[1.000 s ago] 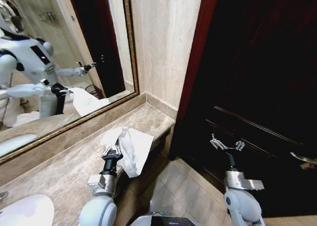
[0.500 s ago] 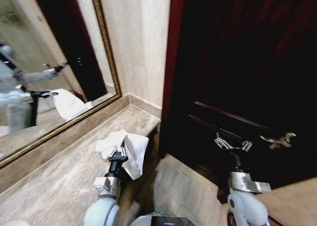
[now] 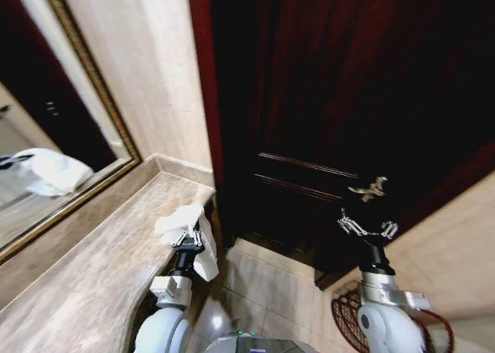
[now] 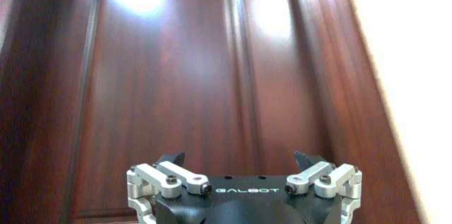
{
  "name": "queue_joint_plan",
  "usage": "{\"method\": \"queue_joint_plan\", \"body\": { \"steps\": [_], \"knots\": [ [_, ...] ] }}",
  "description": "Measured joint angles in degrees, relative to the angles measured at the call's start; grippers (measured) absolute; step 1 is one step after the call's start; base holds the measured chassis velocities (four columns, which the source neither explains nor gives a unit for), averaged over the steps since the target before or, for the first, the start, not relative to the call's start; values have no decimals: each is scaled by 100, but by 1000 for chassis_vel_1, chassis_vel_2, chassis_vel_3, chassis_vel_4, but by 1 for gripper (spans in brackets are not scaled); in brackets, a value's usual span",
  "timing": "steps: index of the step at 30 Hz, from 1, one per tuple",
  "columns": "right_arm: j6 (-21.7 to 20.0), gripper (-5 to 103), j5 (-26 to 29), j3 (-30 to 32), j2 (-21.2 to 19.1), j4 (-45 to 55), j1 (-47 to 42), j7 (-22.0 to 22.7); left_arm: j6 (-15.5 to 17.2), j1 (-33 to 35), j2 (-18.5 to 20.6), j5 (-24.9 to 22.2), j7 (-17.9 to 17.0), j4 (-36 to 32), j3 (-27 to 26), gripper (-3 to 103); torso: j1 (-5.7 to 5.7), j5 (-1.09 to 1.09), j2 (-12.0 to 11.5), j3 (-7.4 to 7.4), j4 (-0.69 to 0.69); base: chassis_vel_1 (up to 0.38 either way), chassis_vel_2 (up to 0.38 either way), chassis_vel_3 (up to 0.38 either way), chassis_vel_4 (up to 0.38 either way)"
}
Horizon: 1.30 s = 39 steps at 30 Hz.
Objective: Discard the used towel into the hamper.
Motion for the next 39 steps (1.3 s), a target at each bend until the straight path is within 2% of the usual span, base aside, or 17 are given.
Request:
{"method": "queue_joint_plan", "body": {
  "steps": [10, 17, 28, 39],
  "knots": [
    [-2, 100, 18, 18, 6, -53, 35, 7, -2, -62, 8, -7, 7, 132, 29, 2, 1, 0, 0, 0, 1, -128, -113, -125, -132],
    [15, 100, 76, 229, -196, -9, 66, 170, 1, -141, 218, -165, -1, 354, -7, 2, 0, 0, 0, 0, 0, -119, -136, -124, -115],
    [-26, 100, 311, 534, -434, -44, 109, 209, 66, -310, 236, -255, -49, 497, -27, 2, 0, 0, -1, 0, 1, -129, -128, -122, -126],
    [-23, 100, 294, 378, -538, 19, 37, 184, 114, -290, 212, -280, -67, 502, -55, 2, 0, 1, -1, 0, 2, -121, -125, -118, -126]
  ]
}}
